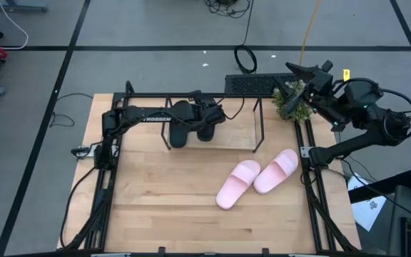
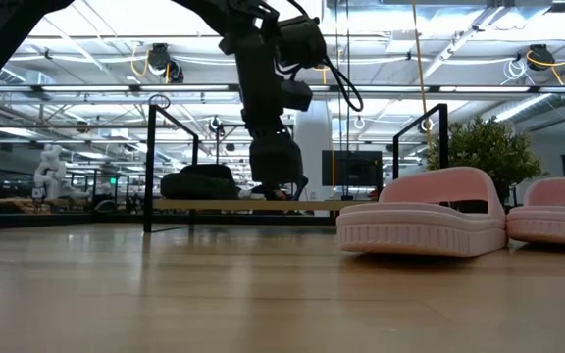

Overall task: Pick and place slides into the shelf
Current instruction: Put the black slipper on the shelf

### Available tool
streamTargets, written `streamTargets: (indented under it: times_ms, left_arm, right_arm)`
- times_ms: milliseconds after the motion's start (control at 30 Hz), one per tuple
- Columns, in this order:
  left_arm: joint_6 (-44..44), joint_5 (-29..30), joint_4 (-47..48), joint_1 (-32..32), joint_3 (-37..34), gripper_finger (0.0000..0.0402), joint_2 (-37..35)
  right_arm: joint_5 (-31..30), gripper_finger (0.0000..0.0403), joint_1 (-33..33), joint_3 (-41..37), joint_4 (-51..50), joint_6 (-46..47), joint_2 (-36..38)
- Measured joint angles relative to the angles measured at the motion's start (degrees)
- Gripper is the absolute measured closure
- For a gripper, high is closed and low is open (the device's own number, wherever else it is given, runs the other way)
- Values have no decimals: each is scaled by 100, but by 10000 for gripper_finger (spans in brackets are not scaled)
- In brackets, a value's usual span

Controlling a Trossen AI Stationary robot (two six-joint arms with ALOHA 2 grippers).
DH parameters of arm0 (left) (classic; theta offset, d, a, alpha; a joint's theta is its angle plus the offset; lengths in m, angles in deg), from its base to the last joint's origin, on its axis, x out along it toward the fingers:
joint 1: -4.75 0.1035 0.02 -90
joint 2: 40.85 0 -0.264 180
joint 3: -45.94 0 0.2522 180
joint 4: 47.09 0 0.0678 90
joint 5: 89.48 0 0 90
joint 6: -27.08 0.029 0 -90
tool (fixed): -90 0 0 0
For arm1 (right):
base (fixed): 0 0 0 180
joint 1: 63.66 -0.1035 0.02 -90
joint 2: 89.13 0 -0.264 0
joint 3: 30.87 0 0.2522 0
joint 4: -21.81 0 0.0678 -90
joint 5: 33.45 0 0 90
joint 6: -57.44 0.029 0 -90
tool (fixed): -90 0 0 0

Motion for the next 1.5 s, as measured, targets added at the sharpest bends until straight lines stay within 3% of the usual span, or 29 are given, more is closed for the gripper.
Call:
streamTargets:
  times_ms: [167,367,600,733,933,1500]
  left_arm:
    - [80,-1,78,-45,0,401,-95]
    - [22,-13,20,-180,-85,401,-690]
    - [368,-161,-1486,-179,-1900,401,-1843]
    - [572,-134,-1786,-229,-2273,401,-2229]
    - [802,-25,-1856,-223,-2222,401,-2097]
    - [82,154,-1800,-186,-2217,401,-1273]
  right_arm:
    - [-1,156,-1,0,0,0,0]
    - [0,156,-2,0,0,2,0]
    - [2,156,-2,0,6,17,0]
    - [-2,156,-2,0,42,17,-13]
    - [-3,156,-2,0,53,92,-91]
    - [4,156,-2,-2,49,280,-354]
